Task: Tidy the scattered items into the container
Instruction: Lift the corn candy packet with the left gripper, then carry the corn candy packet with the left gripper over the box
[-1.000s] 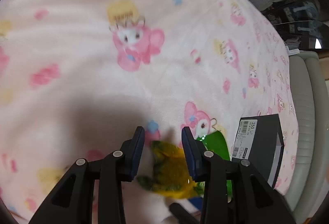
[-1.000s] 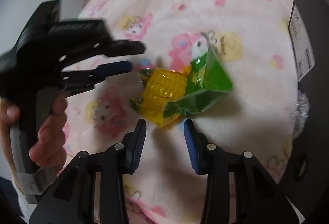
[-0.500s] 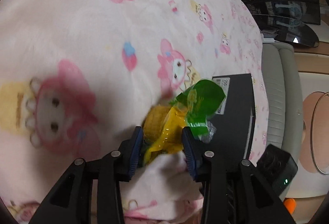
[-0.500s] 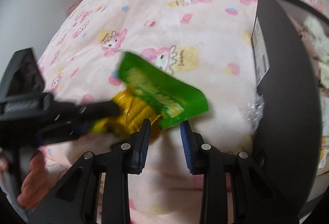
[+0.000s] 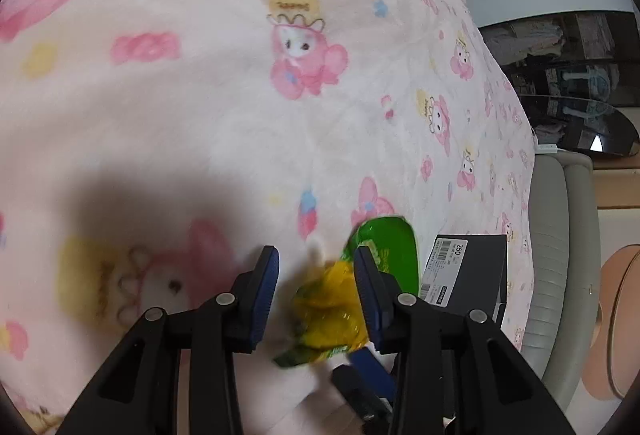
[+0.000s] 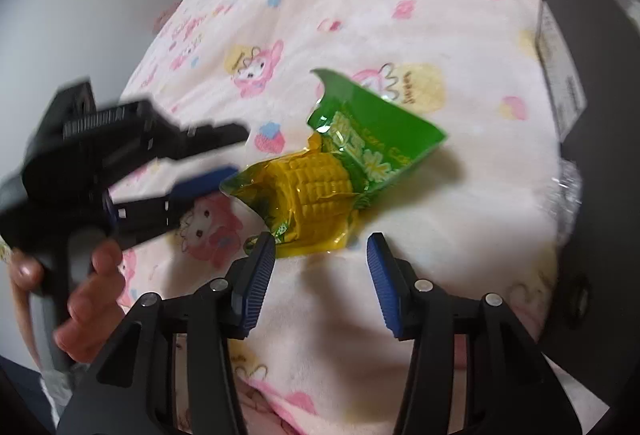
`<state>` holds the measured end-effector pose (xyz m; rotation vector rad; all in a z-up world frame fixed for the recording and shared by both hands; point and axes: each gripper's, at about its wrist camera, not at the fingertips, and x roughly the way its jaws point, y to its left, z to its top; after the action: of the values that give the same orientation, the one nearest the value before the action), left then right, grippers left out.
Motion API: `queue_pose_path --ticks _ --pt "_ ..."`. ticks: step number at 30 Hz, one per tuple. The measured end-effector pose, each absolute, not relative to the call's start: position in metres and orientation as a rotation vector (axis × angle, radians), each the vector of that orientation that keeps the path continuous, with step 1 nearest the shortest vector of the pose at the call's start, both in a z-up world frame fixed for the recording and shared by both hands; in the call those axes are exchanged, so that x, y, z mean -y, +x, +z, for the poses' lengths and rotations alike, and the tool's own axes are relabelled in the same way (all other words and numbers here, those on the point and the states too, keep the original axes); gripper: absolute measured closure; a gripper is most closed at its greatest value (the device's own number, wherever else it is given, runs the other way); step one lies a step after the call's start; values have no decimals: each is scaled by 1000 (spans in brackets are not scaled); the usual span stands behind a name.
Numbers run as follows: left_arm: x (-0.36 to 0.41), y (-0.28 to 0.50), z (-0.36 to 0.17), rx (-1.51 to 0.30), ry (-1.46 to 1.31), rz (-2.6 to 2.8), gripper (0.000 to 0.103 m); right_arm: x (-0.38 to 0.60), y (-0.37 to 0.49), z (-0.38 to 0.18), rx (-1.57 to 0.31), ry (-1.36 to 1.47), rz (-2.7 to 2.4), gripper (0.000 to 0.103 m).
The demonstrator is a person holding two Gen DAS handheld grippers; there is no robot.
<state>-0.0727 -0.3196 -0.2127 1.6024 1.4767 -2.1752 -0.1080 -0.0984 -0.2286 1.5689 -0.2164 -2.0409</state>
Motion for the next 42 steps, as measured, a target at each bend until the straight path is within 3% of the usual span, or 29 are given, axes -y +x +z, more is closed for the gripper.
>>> queue_pose_path --ticks 7,11,15,16,18,20,23,25,26,27,31,42 --pt "302 -73 -229 -1491 1756 -2156 69 101 -113 -232 209 1548 -2057 62" --pt "299 -59 -228 -1600 1782 -2145 69 90 -116 -221 210 1546 -2092 65" --pt "295 -47 -221 -1813 1756 -2194 72 84 -106 -216 161 1561 -2095 64" --pt "296 -47 -220 -1814 1739 -2200 72 83 -105 -217 154 1567 -2078 63" --pt "302 -49 -223 -1767 1712 -2166 72 87 -109 -226 160 1591 -2033 53" --pt "307 -53 -232 -1726 1699 -2103 72 91 -115 -233 183 1611 -2008 51" --pt "310 -60 -240 -1723 1697 -2058 65 96 -119 -240 242 1604 -1985 41" --pt "305 -68 -247 -1737 1727 -2034 65 103 -123 -245 250 1581 -2005 42" --pt "302 -70 -248 -1746 1742 -2031 65 108 -124 -246 224 1581 -2035 49" --pt "300 -72 -246 -1728 1747 -2052 64 111 -124 -245 203 1575 -2070 50" --pt "301 -66 -224 -1722 1716 -2178 65 107 -120 -230 228 1527 -2094 53" --pt "232 -39 -118 -1761 1665 -2606 65 28 -76 -121 222 1290 -2177 55"
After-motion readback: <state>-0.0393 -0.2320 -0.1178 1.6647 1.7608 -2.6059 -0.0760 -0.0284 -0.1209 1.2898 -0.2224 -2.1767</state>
